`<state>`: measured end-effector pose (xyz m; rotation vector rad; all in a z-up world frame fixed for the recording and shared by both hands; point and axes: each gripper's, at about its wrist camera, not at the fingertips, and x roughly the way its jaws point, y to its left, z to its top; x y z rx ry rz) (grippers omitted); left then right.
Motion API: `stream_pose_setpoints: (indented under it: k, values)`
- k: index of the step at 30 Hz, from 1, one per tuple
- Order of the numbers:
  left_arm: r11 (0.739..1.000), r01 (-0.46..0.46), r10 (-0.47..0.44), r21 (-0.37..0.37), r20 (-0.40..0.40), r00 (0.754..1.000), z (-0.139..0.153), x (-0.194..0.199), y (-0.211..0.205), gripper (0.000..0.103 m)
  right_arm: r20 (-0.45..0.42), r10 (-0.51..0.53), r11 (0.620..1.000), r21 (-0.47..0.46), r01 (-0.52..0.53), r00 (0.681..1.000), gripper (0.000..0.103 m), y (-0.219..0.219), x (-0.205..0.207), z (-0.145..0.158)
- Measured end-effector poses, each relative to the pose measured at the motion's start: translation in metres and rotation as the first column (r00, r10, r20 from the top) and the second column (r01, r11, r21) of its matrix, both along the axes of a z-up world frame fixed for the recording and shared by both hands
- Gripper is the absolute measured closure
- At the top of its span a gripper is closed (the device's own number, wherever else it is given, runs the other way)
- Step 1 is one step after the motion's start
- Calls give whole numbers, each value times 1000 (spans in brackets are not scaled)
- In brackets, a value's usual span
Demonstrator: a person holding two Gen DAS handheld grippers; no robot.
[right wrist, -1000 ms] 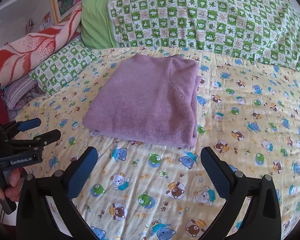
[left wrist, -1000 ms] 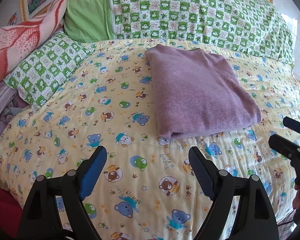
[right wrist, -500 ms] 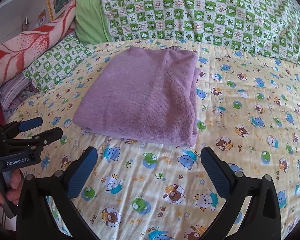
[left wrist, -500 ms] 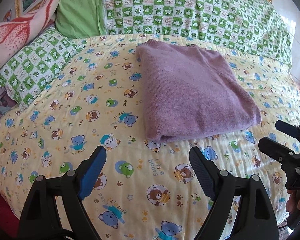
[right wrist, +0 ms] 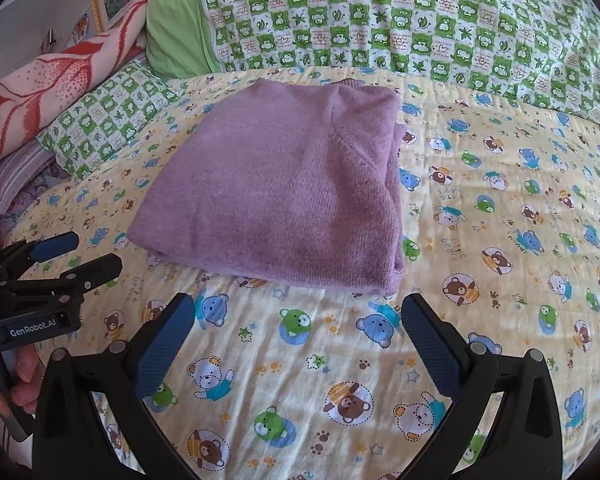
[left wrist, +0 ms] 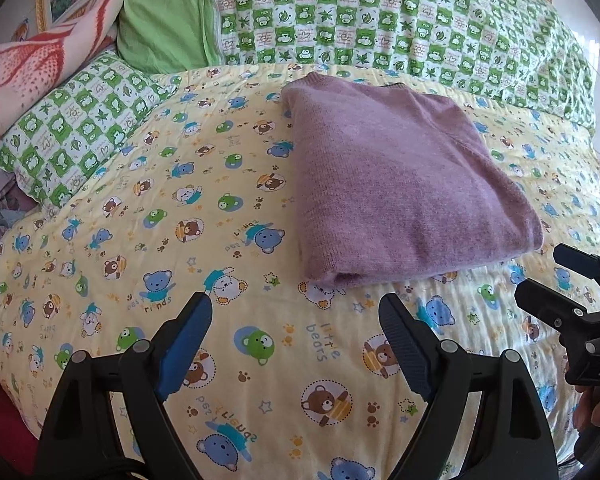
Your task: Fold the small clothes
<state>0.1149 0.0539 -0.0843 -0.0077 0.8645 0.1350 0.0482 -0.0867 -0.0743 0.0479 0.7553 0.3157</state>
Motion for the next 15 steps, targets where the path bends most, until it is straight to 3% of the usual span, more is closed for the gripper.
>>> stream_pose_setpoints:
  k: [15]
  values:
    - [1000, -3, 3, -12, 11, 1000, 3, 0, -3, 16, 15, 8, 1000, -4, -8, 1000, 0, 6, 3, 3]
